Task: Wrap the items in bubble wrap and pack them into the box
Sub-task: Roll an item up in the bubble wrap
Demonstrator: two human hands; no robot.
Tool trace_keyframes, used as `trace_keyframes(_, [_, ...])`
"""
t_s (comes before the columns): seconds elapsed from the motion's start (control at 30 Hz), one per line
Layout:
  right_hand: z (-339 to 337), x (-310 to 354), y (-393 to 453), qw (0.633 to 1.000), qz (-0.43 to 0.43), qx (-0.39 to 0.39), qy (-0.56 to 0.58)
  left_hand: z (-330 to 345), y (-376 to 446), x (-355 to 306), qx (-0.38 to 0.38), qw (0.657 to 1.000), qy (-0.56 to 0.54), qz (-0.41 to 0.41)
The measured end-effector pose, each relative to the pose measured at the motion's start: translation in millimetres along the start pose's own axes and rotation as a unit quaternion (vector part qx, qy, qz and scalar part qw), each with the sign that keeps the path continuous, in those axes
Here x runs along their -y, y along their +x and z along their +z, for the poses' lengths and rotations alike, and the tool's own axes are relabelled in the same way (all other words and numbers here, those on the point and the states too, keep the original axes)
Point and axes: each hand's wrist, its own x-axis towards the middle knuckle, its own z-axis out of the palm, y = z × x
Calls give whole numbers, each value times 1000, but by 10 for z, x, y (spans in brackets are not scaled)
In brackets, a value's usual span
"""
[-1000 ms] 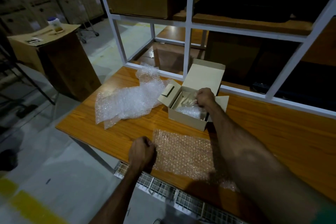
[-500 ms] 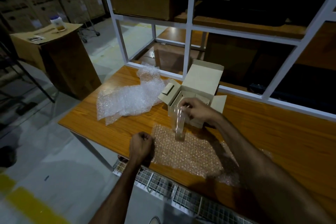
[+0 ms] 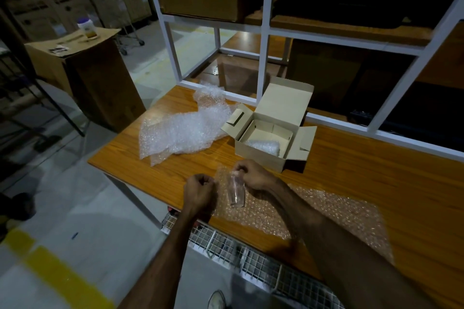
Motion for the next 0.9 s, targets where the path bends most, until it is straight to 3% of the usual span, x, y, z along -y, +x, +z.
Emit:
trace_keyframes(0.47, [98,-130,-4,997,-27,-71,19,89,10,-91,58,978,-197,-28])
trace_keyframes(0.73, [76,-201,-65,993,-22,-93,73,166,-136,-170,97,973,-208,-10])
trace_keyframes(0.9, [99,-206,-29,993,-26,-91,69,259,-218,-172,80,979,-184,22])
